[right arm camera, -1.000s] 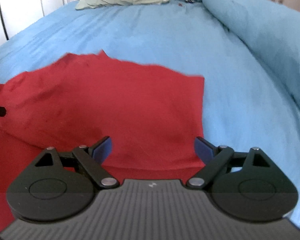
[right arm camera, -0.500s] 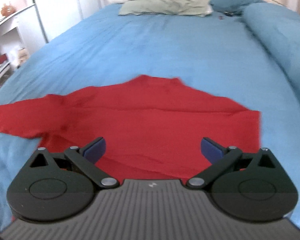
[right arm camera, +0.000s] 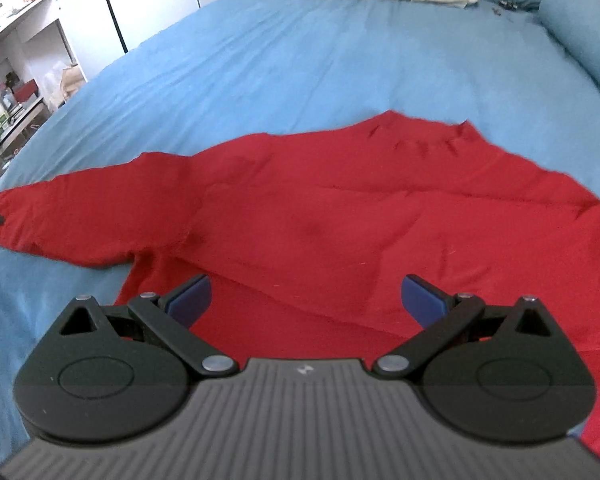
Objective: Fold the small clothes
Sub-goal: 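Lift the held sleeve with the left gripper and carry it across the body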
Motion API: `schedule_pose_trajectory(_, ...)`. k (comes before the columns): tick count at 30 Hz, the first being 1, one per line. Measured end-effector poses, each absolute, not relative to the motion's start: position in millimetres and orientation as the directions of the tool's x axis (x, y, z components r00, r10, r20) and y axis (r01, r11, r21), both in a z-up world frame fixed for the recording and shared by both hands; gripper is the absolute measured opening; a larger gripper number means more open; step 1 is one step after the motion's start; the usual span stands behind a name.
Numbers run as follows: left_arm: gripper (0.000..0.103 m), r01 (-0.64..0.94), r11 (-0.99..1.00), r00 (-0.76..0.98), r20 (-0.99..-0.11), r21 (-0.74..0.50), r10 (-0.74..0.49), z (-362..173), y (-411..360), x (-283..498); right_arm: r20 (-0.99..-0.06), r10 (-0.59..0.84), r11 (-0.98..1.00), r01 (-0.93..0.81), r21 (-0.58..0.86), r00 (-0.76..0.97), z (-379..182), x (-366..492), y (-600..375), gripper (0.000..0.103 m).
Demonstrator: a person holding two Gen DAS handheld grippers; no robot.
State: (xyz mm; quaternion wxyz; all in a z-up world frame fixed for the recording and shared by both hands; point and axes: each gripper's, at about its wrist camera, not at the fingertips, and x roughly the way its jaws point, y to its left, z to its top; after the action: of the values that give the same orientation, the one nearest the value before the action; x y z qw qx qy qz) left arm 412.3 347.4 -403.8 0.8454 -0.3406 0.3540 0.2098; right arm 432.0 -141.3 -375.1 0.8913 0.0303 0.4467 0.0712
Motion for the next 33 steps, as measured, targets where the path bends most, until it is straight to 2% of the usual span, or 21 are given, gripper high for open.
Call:
schedule_pose_trajectory(2, 0.066, -0.594, 0.687, 0.677, -0.721, -0.419, 0.146, -405.7, 346.9, 408.9, -0.803, 0.151, 0.988, -0.091, 0.121, 0.576, -379.8, 434.5, -135.1, 0.103)
schedule_pose_trajectory(5, 0.056, -0.610, 0.710, 0.658, -0.725, -0.351, 0.206, -405.8, 345.0, 418.0, -0.799, 0.159, 0.987, -0.078, 0.140, 0.580, -381.2, 437.1, -129.0, 0.103)
schedule_pose_trajectory(6, 0.050, -0.615, 0.716, 0.651, -0.725, -0.330, 0.225, -406.0, 345.6, 421.7, -0.797, 0.167, 0.985, -0.072, 0.154, 0.580, -381.4, 438.4, -128.4, 0.103)
schedule_pose_trajectory(7, 0.038, -0.621, 0.717, 0.646, -0.725, -0.316, 0.240, -407.6, 348.7, 426.8, -0.797, 0.173, 0.984, -0.065, 0.167, 0.579, -381.8, 439.9, -128.6, 0.103)
schedule_pose_trajectory(8, 0.031, -0.631, 0.714, 0.637, -0.727, -0.303, 0.255, -407.7, 350.8, 429.1, -0.795, 0.181, 0.982, -0.059, 0.180, 0.579, -381.9, 441.0, -127.7, 0.103)
schedule_pose_trajectory(9, 0.017, -0.642, 0.707, 0.631, -0.729, -0.297, 0.266, -407.7, 353.4, 430.1, -0.794, 0.188, 0.980, -0.060, 0.189, 0.579, -381.5, 442.2, -126.5, 0.103)
schedule_pose_trajectory(10, 0.011, -0.647, 0.702, 0.629, -0.730, -0.299, 0.268, -407.6, 355.7, 430.6, -0.792, 0.193, 0.979, -0.063, 0.192, 0.579, -381.8, 442.8, -125.4, 0.103)
schedule_pose_trajectory(16, 0.005, -0.620, 0.742, 0.634, -0.719, -0.255, 0.283, -391.7, 348.6, 437.4, -0.792, 0.187, 0.982, -0.083, 0.171, 0.581, -378.3, 442.8, -124.8, 0.103)
schedule_pose_trajectory(22, 0.004, -0.459, 0.854, 0.767, -0.595, -0.246, 0.241, -333.2, 286.1, 446.2, -0.774, 0.154, 0.985, -0.031, 0.171, 0.614, -369.8, 438.6, -147.3, 0.103)
schedule_pose_trajectory(27, 0.004, -0.193, 0.955, 0.860, -0.507, -0.225, 0.055, -289.0, 187.1, 465.4, -0.759, 0.105, 0.987, 0.027, 0.160, 0.642, -360.9, 434.4, -183.1, 0.103)
schedule_pose_trajectory(33, 0.004, 0.098, 0.970, 0.831, -0.517, -0.222, -0.203, -283.2, 38.9, 470.6, -0.745, 0.038, 0.980, 0.120, 0.157, 0.666, -349.6, 421.9, -241.3, 0.103)
